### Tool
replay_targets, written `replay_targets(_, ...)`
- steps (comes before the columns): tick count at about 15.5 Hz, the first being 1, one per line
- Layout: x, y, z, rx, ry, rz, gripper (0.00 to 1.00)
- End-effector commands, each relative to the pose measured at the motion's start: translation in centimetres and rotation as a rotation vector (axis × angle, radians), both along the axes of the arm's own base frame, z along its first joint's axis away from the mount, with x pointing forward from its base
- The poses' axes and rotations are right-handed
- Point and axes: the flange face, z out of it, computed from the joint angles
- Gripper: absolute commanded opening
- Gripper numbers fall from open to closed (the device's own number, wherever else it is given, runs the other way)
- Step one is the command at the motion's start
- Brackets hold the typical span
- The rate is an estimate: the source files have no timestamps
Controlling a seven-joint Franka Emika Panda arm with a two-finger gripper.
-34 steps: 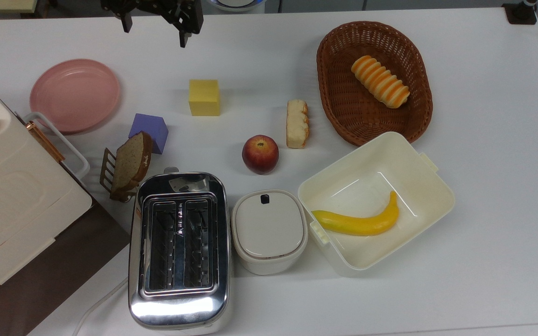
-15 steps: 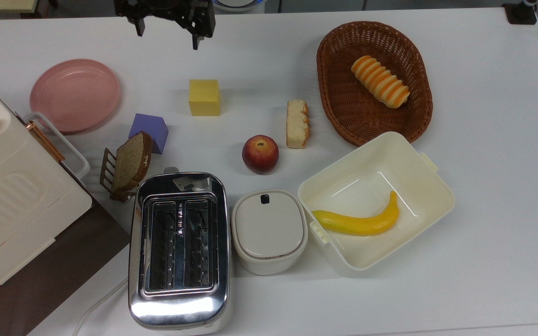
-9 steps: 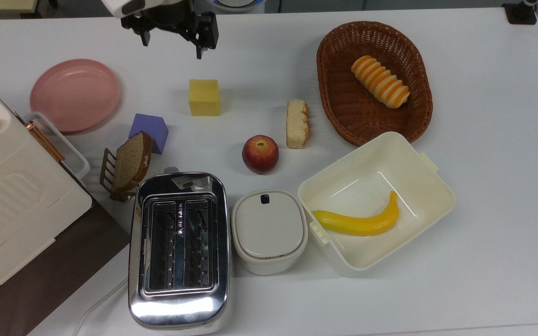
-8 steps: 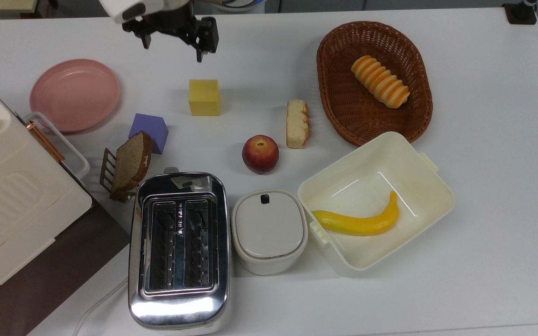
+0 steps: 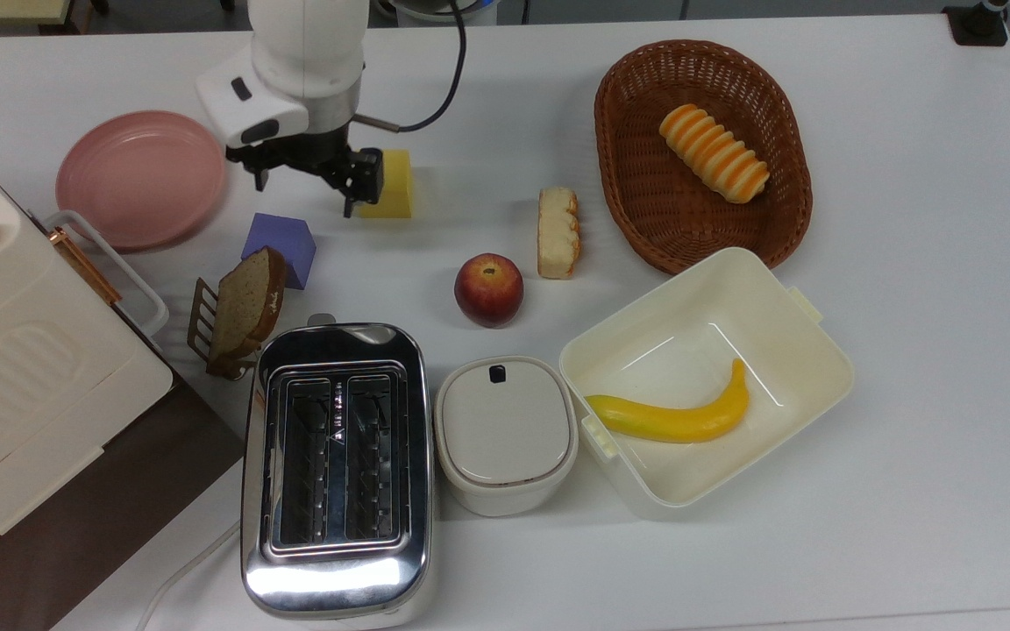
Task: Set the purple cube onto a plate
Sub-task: 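Move the open gripper toward the purple cube beside the toast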
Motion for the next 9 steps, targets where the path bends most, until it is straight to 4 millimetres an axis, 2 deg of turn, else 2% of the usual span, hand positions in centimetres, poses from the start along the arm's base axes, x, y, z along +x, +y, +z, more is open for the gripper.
replay_targets(1, -2.5, -2.6, -1.3, -0.042, -0.032, 0.002, 1.00)
replay_targets(3, -2.3, -3.4, -2.8, -0.065, -0.005, 0.022, 1.00)
replay_targets(5, -2.3, -4.5, -2.9, -0.076, -0.014, 0.028, 1.00)
replay_targets(9, -1.8, -4.9, -4.8, -0.073, -0.004, 0.084, 1.00)
